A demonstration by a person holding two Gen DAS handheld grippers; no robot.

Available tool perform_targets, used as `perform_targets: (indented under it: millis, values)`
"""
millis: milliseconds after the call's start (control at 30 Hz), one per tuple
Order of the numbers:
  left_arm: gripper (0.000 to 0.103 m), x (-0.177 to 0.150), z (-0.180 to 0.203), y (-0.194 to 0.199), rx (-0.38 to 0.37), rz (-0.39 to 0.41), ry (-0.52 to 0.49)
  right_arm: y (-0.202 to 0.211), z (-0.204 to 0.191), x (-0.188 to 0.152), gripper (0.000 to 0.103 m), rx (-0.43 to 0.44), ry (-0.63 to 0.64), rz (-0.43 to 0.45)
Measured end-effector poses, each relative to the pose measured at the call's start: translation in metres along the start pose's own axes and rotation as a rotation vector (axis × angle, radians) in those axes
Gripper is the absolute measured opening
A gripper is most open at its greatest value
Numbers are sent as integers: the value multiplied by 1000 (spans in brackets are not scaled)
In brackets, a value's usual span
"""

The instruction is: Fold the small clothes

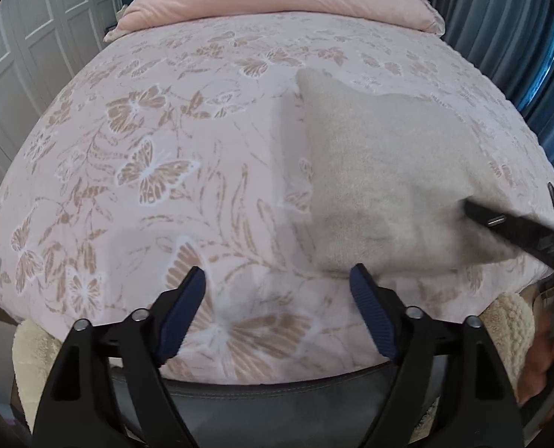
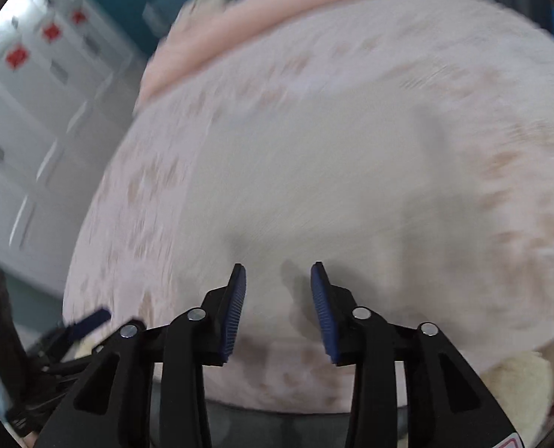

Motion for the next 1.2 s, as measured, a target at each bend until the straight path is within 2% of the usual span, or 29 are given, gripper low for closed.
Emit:
perform_targets:
  millis: [33, 100, 167, 233, 333, 367, 433, 467, 533, 633, 700, 767, 800, 833, 900, 1000, 1067, 1133, 1200]
  values:
    - [79, 4, 2, 0, -12, 2, 4, 13, 17, 4, 56, -27, -48, 44]
    - [82, 13, 7, -5, -40, -5, 23, 23, 42, 10, 57, -80, -102, 70]
    - [84, 23, 14, -10, -88, -11, 55, 21, 67, 15, 57, -118, -147, 44]
    - [85, 32, 21, -14, -109, -8, 70, 9, 80, 17, 57, -110, -183, 3]
    - [85, 44, 32, -19, -96, -8, 69, -14, 82, 18, 57, -99, -174, -50]
    - [85, 47, 36, -18, -90, -4, 63, -19, 78, 19, 51, -94, -153, -57]
    - [85, 50, 41, -15, -80, 4, 50, -23, 66, 24, 22, -74, -82, -56]
    - [85, 50, 43, -13, -74, 7, 39, -18, 59, 29, 21, -66, -62, -38]
    - [86, 51, 44, -10, -61, 20, 19, 16, 43, 46, 20, -8, -30, 87]
    - [86, 50, 44, -12, -32, 30, -7, 43, 36, 59, 20, 0, 9, 195]
    - [86, 48, 44, -19, -16, 10, -7, 20, 54, 52, 20, -48, -10, 137]
    - [86, 46, 43, -24, -20, -4, 5, -43, 84, 28, 23, -147, -26, -90]
    - [86, 45, 43, -26, -15, -13, 3, -50, 92, 19, 24, -129, -49, -93]
    - [86, 44, 44, -28, -10, -18, -5, -39, 93, 19, 26, -100, -73, -48]
    - [86, 43, 42, -29, 6, -19, -19, -15, 87, 30, 30, -103, -103, -6]
    - [86, 42, 36, -32, -4, -29, 11, 18, 68, 43, 31, -165, -75, 98]
    - [86, 41, 33, -33, -2, -33, 17, 35, 40, 54, 31, -112, -12, 144]
    - [86, 40, 30, -33, 8, -34, 19, 33, 10, 59, 31, -12, 35, 124]
    - [86, 38, 23, -31, 14, -34, 34, 18, -14, 62, 31, 47, 76, 86]
Point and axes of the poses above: each gripper's, at about its wrist camera, not at the fingertips, and y roughly against the way its jaws point, z to its right, x to its top, the point moved 2 cm from there along -y, roughly the way its jaws point, and after that the axes turned 4 degrees about -x, right-handed, at the moved point
